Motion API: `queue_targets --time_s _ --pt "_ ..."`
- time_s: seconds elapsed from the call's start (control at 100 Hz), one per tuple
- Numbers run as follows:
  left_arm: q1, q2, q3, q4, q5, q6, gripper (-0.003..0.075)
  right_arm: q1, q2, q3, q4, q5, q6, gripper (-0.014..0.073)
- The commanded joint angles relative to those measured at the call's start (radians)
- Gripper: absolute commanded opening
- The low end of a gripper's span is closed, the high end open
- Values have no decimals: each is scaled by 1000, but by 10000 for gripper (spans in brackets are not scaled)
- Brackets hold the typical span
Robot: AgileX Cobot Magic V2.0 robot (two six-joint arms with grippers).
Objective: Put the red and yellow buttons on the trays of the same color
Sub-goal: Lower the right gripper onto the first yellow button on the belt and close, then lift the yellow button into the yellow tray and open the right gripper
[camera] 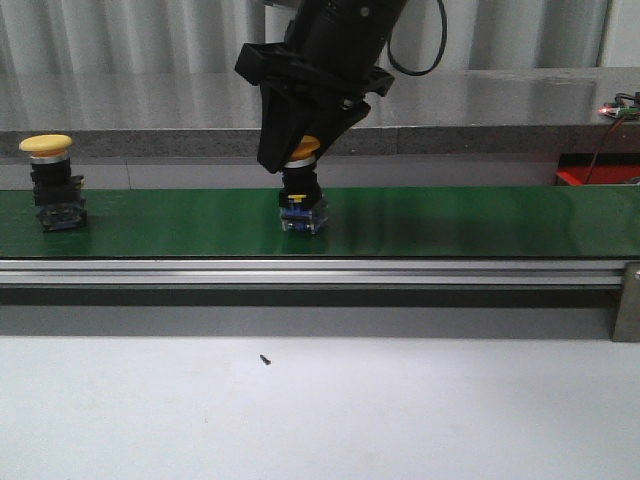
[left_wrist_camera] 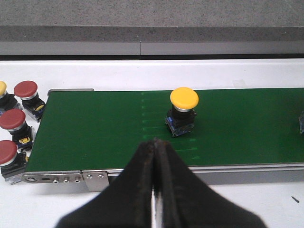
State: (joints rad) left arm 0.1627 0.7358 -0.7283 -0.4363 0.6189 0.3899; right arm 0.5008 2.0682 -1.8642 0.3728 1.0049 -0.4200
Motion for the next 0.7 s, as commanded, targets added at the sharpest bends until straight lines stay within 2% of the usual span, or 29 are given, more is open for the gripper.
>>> queue_targets --time_s 0.0,0.32,0.69 --pt "-7 -3 -28 -23 -63 -4 -20 -2 -67 -32 23 -16 0 212" --pt "-7 -3 -28 -23 -63 -4 -20 -37 -204 -29 17 4 0 212" --pt "-7 -3 -28 -23 -63 -4 -20 -228 -360 -24 14 118 32 212"
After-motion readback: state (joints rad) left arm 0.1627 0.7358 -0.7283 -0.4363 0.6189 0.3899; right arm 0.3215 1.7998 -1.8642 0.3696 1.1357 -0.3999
